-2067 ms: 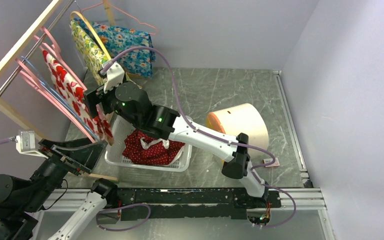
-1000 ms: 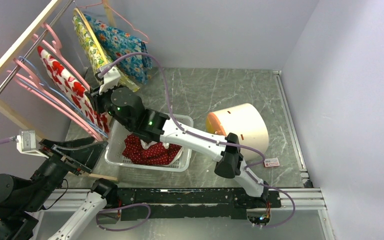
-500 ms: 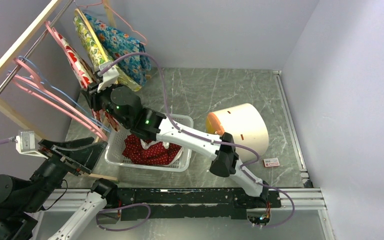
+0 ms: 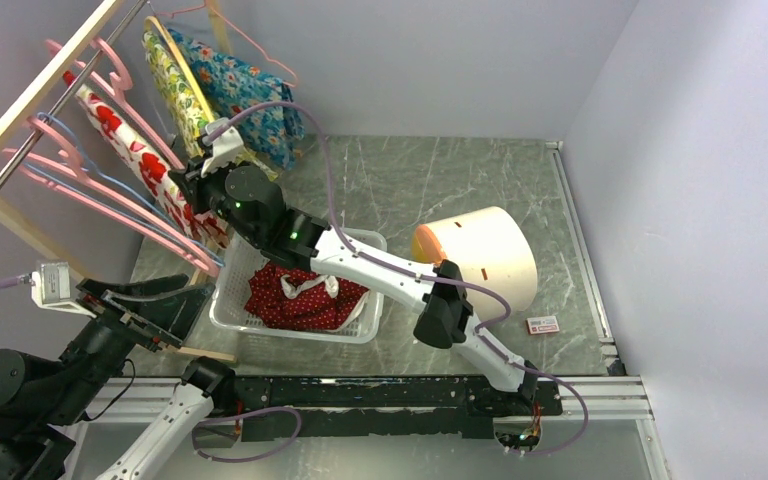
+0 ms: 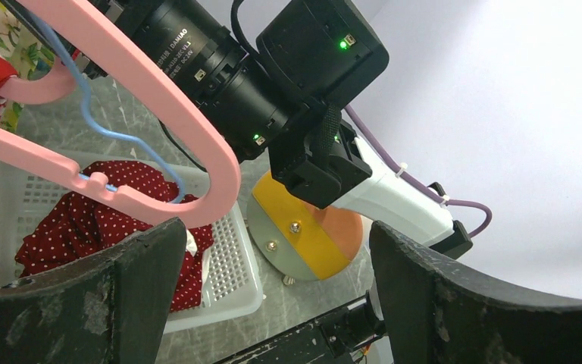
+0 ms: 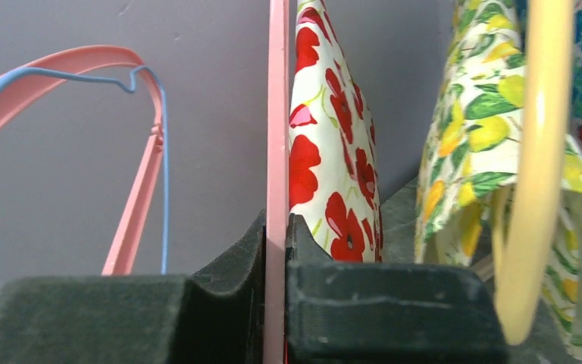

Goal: Remove the skirt from the hanger
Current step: Pick up the hanger from the clothesline.

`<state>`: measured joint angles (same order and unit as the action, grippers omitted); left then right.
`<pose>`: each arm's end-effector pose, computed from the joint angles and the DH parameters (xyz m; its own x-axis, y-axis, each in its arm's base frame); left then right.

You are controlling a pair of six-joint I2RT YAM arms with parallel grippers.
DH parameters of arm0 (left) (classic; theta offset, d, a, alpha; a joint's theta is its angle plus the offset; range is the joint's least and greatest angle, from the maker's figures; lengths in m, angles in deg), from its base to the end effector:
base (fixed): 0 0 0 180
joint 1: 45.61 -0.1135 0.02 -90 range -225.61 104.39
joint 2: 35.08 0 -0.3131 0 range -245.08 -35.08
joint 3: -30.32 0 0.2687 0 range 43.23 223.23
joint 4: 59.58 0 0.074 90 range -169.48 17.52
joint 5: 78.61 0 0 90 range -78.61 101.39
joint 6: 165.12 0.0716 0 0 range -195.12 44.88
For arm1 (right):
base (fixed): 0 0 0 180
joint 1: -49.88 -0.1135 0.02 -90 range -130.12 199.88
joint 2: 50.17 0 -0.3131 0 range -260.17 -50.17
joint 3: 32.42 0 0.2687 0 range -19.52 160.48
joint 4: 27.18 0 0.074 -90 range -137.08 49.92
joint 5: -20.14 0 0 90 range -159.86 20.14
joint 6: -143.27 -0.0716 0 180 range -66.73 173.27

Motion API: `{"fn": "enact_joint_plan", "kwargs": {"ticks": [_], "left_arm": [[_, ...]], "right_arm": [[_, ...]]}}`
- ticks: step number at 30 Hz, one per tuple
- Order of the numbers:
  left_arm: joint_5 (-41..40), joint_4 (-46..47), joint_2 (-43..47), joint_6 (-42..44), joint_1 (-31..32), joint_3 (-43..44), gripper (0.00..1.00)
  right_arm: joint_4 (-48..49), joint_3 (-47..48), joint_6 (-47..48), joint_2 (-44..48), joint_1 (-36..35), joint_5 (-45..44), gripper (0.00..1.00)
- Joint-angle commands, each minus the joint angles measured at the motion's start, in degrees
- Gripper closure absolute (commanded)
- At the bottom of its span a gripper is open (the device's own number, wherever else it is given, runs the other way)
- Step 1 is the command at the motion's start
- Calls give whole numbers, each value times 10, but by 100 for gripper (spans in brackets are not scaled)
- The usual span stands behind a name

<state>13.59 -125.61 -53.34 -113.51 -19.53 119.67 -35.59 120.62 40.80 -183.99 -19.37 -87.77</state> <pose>-0.0419 0.0174 0.4786 -0.2320 -0.5773 -0.7828 0.4204 0.6662 -0.6159 0.2438 0.5814 0.4545 -0.1041 0.3050 -0.9466 -0.7787 0.5671 0.2684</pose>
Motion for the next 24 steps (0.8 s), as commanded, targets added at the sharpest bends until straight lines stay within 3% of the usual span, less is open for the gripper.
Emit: {"fn": "enact_joint_plan", "kwargs": {"ticks": [1, 5, 10, 15, 24], "left_arm": [[-3, 0, -1, 5, -1, 4, 6], [-7, -3, -2, 9, -1, 8, 5], [-6, 0, 0, 8, -1, 3, 5], [0, 5, -1, 4, -1, 2, 6], [2, 1, 0, 0, -1, 13, 7]], "right_arm": [[28, 4, -50, 31, 5, 40, 100], [83, -78, -156, 92, 22, 145, 100], [134, -133, -241, 137, 31, 204, 100], [159, -97, -359, 113, 58, 286, 100], [291, -123, -552, 96, 96, 358, 100]]}}
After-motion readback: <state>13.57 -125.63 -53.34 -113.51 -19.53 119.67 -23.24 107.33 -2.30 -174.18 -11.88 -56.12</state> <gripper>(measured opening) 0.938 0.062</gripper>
